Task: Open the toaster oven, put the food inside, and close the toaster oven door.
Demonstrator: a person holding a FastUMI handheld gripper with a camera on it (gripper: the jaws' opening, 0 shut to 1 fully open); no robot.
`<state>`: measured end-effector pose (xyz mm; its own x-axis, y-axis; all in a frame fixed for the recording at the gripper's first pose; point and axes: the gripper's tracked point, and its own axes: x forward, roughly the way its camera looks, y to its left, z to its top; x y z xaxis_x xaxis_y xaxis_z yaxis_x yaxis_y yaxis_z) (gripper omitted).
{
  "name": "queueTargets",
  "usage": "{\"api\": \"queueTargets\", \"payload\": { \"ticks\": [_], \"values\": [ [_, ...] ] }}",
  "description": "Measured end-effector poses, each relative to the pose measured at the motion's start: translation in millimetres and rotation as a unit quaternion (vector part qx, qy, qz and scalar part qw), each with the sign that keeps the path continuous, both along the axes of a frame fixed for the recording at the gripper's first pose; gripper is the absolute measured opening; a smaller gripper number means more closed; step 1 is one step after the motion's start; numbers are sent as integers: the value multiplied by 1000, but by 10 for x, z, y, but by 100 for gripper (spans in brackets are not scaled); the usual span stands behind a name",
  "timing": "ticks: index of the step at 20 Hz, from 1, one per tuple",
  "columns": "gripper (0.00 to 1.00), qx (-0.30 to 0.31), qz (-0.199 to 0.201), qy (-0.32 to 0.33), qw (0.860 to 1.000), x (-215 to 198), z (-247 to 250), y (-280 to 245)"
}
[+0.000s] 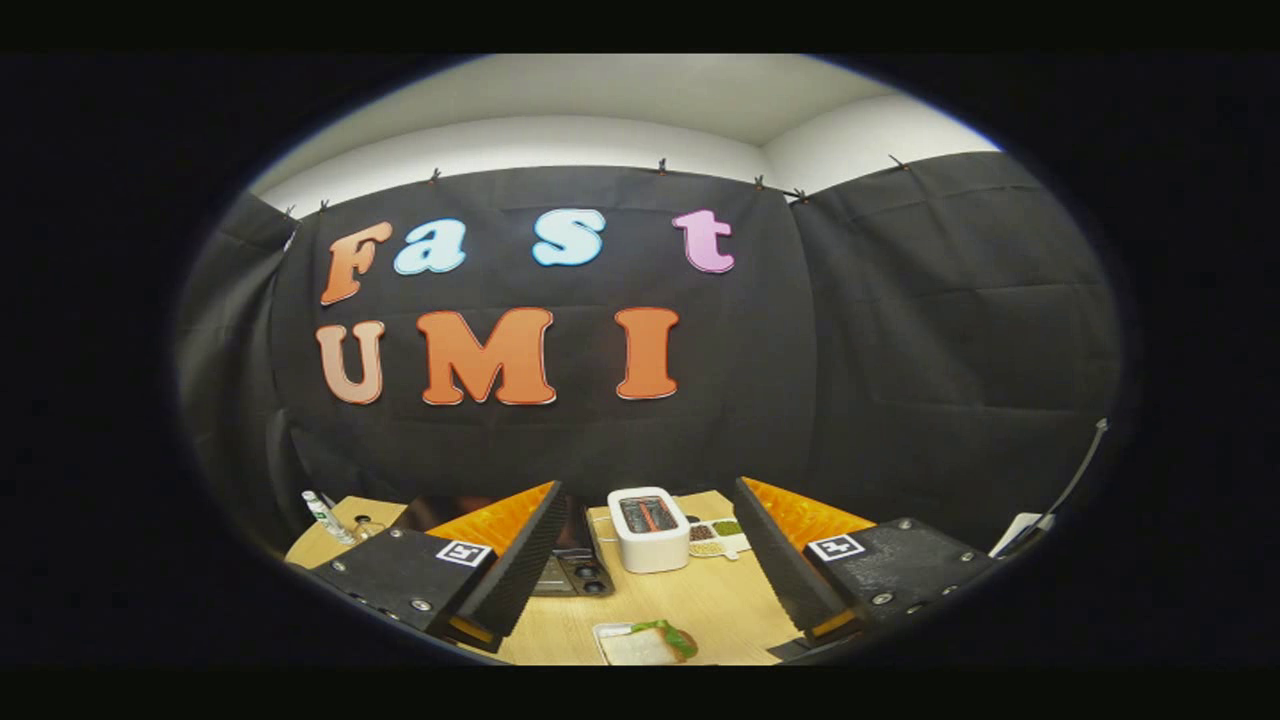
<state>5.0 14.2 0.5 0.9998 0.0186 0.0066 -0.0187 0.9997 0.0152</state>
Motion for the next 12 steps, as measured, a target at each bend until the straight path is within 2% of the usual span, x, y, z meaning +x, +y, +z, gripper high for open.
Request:
{"api": "queueTargets", "payload": {
  "ticks": [5,12],
  "values": [
    [99,-7,12,2,1000,50,-26,202],
    [99,-8,69,10,998,240,-164,972]
  ]
}}
